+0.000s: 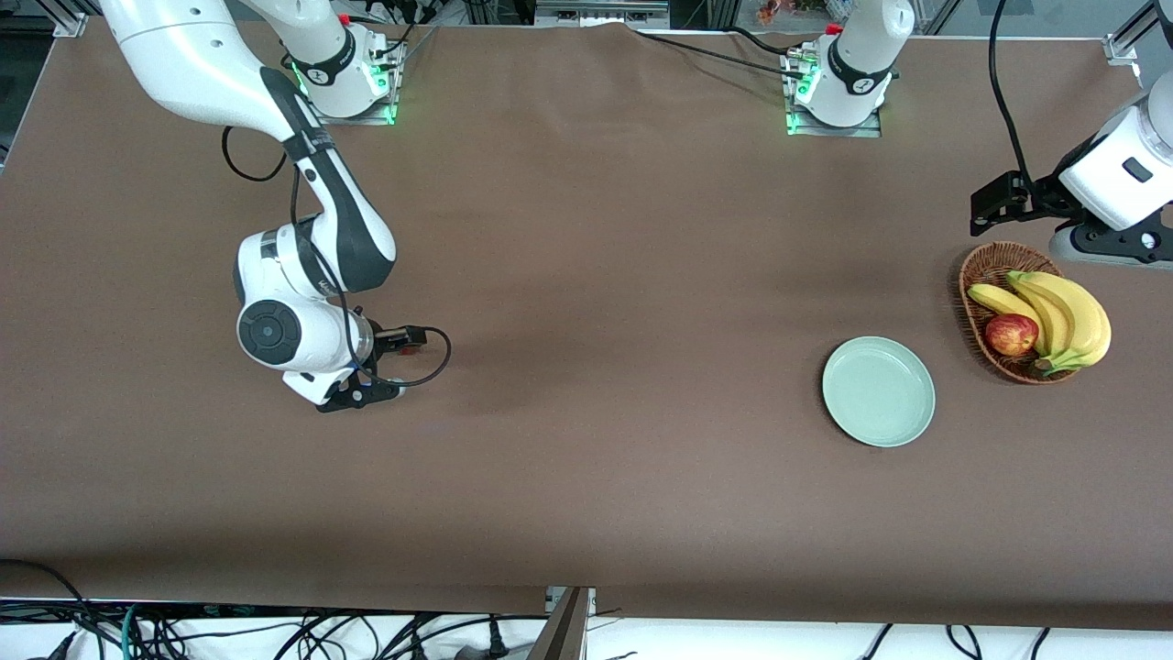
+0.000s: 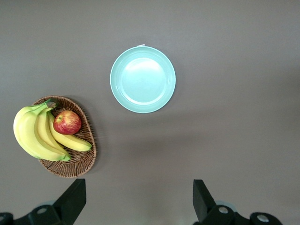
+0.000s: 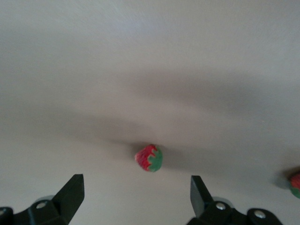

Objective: Collect all strawberries into plate
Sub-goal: 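Lower the right gripper onto a strawberry and close it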

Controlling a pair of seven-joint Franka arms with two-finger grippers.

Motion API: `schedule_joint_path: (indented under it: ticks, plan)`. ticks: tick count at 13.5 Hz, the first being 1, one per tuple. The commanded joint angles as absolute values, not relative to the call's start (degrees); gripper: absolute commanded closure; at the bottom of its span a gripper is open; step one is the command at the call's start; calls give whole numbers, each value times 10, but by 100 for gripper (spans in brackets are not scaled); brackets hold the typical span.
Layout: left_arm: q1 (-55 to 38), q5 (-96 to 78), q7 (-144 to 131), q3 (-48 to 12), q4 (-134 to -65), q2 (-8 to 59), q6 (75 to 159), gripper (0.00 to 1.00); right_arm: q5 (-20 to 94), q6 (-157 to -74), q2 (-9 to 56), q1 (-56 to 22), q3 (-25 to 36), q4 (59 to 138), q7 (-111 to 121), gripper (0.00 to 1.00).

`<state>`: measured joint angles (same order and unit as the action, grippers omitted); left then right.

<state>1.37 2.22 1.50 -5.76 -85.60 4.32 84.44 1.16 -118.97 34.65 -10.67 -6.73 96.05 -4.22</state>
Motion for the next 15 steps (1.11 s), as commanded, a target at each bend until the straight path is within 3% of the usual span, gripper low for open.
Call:
schedule_joint_path:
  ticks: [1,5,8,10,15]
  plan:
    - [16,19,12,-59,-853,44,846,0,12,-1260,330,-103,-67,1031,-47,0]
    - [16,19,12,-59,-853,44,846,0,13,-1339,335,-103,-67,1080,-47,0]
    - [16,19,12,-59,-853,44,846,0,13,-1345,336,-102,-67,1079,-47,2]
    - [16,19,12,-59,-853,44,846,0,13,-1346,336,-102,-67,1079,-47,17]
    - [16,19,12,-59,-853,44,846,0,13,-1345,336,-101,-67,1079,-47,79]
